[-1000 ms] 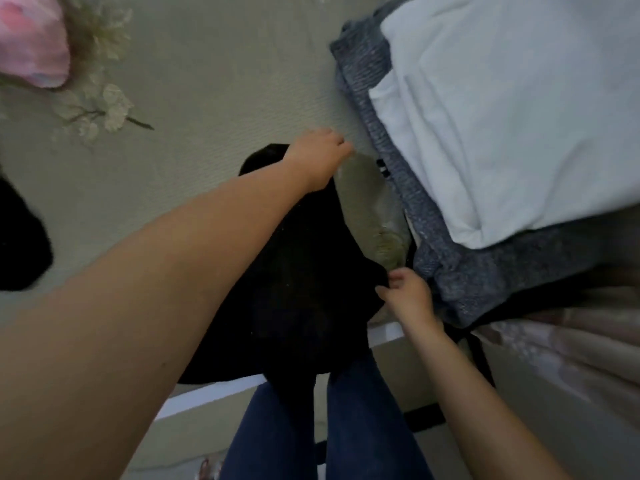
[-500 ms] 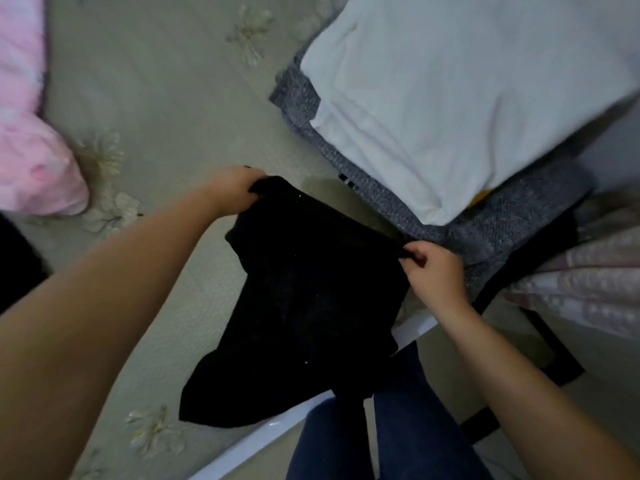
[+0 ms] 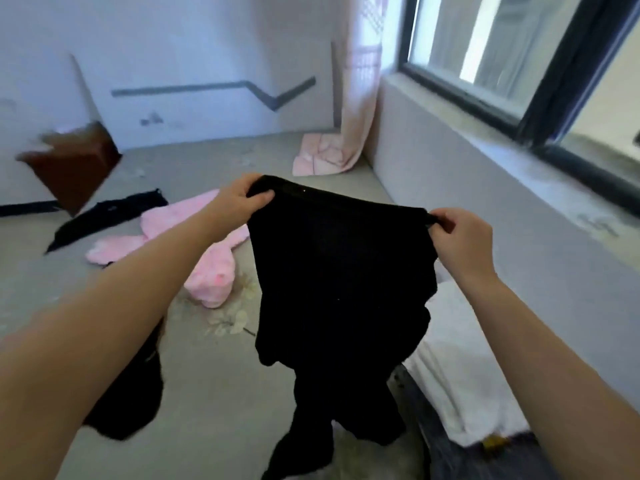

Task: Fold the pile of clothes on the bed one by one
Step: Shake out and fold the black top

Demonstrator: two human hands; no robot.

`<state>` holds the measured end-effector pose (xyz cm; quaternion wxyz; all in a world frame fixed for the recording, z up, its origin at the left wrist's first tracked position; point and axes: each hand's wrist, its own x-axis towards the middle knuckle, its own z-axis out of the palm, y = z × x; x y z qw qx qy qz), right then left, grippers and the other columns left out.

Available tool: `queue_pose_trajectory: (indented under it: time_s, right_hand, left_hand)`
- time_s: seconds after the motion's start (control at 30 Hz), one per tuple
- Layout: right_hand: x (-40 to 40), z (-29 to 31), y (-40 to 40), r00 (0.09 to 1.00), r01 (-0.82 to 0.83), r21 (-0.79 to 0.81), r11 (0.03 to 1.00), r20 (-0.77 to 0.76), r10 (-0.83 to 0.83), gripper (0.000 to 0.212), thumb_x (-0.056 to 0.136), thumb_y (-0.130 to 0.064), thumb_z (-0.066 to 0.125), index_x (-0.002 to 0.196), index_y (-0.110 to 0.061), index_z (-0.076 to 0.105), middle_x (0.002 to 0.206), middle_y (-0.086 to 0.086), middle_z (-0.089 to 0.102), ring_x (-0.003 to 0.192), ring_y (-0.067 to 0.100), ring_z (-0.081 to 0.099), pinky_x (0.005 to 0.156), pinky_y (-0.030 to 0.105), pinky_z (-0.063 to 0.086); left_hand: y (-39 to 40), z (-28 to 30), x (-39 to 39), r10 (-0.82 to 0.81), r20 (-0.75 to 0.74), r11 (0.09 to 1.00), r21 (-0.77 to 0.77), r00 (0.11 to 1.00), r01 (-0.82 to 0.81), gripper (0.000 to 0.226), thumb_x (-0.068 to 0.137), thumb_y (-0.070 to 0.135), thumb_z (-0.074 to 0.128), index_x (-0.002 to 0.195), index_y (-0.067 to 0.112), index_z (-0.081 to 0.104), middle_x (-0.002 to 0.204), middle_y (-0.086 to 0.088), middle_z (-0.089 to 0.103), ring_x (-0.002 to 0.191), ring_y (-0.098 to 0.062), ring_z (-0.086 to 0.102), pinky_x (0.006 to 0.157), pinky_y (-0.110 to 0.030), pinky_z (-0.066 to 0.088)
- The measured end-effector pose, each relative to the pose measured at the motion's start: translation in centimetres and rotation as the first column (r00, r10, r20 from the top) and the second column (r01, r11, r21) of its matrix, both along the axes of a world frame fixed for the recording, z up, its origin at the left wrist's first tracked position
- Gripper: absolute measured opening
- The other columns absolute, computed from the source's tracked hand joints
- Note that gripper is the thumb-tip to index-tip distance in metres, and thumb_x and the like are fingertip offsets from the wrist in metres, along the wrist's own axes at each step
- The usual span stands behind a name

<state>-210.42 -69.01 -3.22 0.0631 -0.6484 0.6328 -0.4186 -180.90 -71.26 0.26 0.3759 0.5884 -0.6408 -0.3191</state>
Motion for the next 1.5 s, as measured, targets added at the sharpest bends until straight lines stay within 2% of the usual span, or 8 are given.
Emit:
queue_pose_trajectory:
  time_s: [0.13, 0.23, 0.5, 0.97, 1.03, 1.17, 1.3, 1.5]
  right_hand:
    - [2.4, 9.5, -1.4, 0.999, -0.023, -0.206, 0.978, 0.021, 0.028, 0.024, 0.081, 0.003, 0.051, 0.096, 0.000, 0.070, 0.096, 0.021, 0.068, 0.094, 0.036, 0.059, 0.076, 0.029, 0.037]
    - [3.8, 14.9, -1.6, 0.999, -0.038, -0.317, 0.948, -0.021, 0.034, 0.027, 0.082, 0.002, 0.049, 0.101, -0.001, 0.068, 0.101, 0.023, 0.066, 0.098, 0.036, 0.057, 0.080, 0.031, 0.038]
    - [5.5, 21.6, -1.6, 0.986, -0.069, -0.414, 0.908, -0.167, -0.001, 0.024, 0.086, -0.003, 0.050, 0.102, -0.003, 0.068, 0.098, 0.020, 0.063, 0.089, 0.033, 0.056, 0.067, 0.025, 0.031]
    - [9.0, 26.7, -1.8, 0.975, 0.058, -0.624, 0.779, -0.133, -0.179, 0.027, 0.085, -0.003, 0.047, 0.101, -0.004, 0.069, 0.089, 0.021, 0.064, 0.090, 0.038, 0.052, 0.074, 0.035, 0.034]
    - [9.7, 26.6, -2.3, 0.962, 0.030, -0.586, 0.810, -0.204, -0.184, 0.027, 0.085, -0.003, 0.046, 0.100, -0.005, 0.069, 0.090, 0.020, 0.063, 0.087, 0.037, 0.054, 0.073, 0.034, 0.037]
    - [11.9, 24.2, -3.2, 0.893, -0.052, -0.273, 0.961, -0.443, -0.077, 0.030, 0.088, -0.004, 0.040, 0.104, -0.006, 0.065, 0.104, 0.015, 0.057, 0.093, 0.035, 0.057, 0.074, 0.032, 0.043]
    - [12.4, 23.8, -2.9, 0.970, -0.060, -0.290, 0.955, -0.241, -0.012, 0.035, 0.087, 0.000, 0.038, 0.107, -0.005, 0.066, 0.103, 0.022, 0.055, 0.093, 0.036, 0.055, 0.074, 0.031, 0.040]
    - [11.5, 22.4, -1.0, 0.990, -0.087, -0.317, 0.944, -0.136, 0.046, 0.032, 0.088, 0.000, 0.040, 0.103, -0.006, 0.068, 0.100, 0.023, 0.059, 0.092, 0.036, 0.054, 0.072, 0.029, 0.034]
  left_hand:
    - [1.7, 7.3, 3.2, 0.075, 0.158, 0.981, -0.189, 0.985, -0.044, 0.005, 0.094, 0.004, 0.044, 0.093, 0.010, 0.045, 0.070, 0.001, 0.044, 0.063, -0.009, 0.040, 0.054, -0.017, 0.032]
    - [2.8, 10.9, 4.5, 0.232, 0.337, 0.928, -0.357, 0.912, -0.105, 0.011, 0.095, 0.013, 0.044, 0.100, 0.005, 0.049, 0.081, -0.008, 0.050, 0.073, -0.021, 0.045, 0.060, -0.027, 0.027]
    - [4.0, 17.4, 4.7, 0.643, 0.106, 0.568, -0.730, 0.758, -0.380, 0.021, 0.094, 0.019, 0.046, 0.100, 0.001, 0.056, 0.086, -0.014, 0.054, 0.090, -0.030, 0.048, 0.066, -0.030, 0.029]
    - [3.6, 22.7, 7.7, 0.809, 0.058, 0.339, -0.860, 0.585, -0.383, 0.026, 0.094, 0.023, 0.045, 0.100, 0.002, 0.059, 0.099, -0.020, 0.054, 0.102, -0.035, 0.040, 0.080, -0.039, 0.027]
    - [3.2, 22.7, 8.3, 0.812, 0.098, 0.382, -0.835, 0.575, -0.397, 0.026, 0.095, 0.023, 0.043, 0.101, 0.003, 0.057, 0.099, -0.019, 0.055, 0.101, -0.035, 0.041, 0.079, -0.038, 0.027]
    - [2.2, 20.4, 9.2, 0.695, 0.172, 0.657, -0.547, 0.698, -0.520, 0.025, 0.097, 0.020, 0.038, 0.106, 0.001, 0.051, 0.109, -0.022, 0.057, 0.102, -0.035, 0.050, 0.075, -0.034, 0.035]
    - [3.4, 20.0, 10.1, 0.682, 0.035, 0.634, -0.528, 0.731, -0.566, 0.026, 0.096, 0.021, 0.043, 0.111, 0.003, 0.054, 0.112, -0.022, 0.057, 0.101, -0.035, 0.053, 0.074, -0.030, 0.033]
    - [6.6, 20.7, 11.0, 0.625, 0.130, 0.622, -0.679, 0.769, -0.391, 0.025, 0.093, 0.024, 0.049, 0.109, 0.007, 0.060, 0.108, -0.014, 0.061, 0.101, -0.028, 0.053, 0.076, -0.025, 0.031]
